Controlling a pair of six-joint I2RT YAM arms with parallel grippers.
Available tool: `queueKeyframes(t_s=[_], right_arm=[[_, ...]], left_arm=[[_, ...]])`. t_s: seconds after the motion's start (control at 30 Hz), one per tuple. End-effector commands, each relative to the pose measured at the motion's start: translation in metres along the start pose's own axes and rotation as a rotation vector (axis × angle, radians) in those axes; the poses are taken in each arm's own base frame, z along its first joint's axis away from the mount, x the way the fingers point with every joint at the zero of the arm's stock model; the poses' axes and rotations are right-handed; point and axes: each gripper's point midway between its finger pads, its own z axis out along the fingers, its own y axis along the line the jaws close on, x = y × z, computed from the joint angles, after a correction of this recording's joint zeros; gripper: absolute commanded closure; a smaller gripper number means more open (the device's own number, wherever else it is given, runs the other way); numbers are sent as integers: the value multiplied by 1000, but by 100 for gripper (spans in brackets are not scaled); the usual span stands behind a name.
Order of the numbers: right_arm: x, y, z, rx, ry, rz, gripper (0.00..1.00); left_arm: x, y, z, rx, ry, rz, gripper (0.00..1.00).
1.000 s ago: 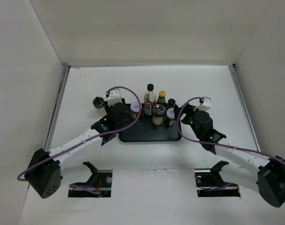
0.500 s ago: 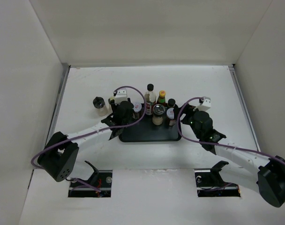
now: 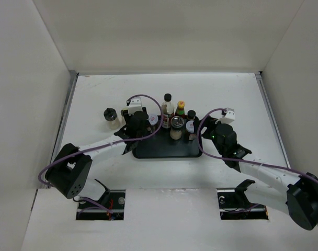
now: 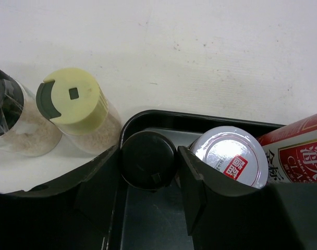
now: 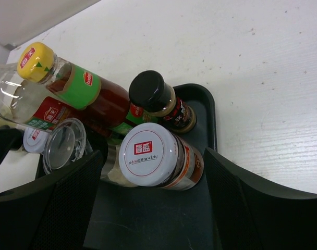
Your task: Organize the condiment bottles
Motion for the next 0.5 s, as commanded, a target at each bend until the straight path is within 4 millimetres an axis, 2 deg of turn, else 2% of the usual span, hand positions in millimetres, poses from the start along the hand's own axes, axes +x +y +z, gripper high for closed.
queueKeyframes(t_s=[0.0, 0.27, 0.37, 0.47], right_arm=[[-22, 23, 1, -68, -68, 23, 18], [-23, 24, -1, -75, -72, 24, 18], [-26, 24, -2, -73, -80, 25, 18], [-27, 24, -3, -75, -84, 25, 17]], left_arm=[[-17, -4, 3, 18, -57, -44, 52], [-16, -3, -1, 24, -57, -40, 39], [-27, 0, -10, 27, -92, -62, 38], [-47, 9, -18, 19, -138, -106, 38]])
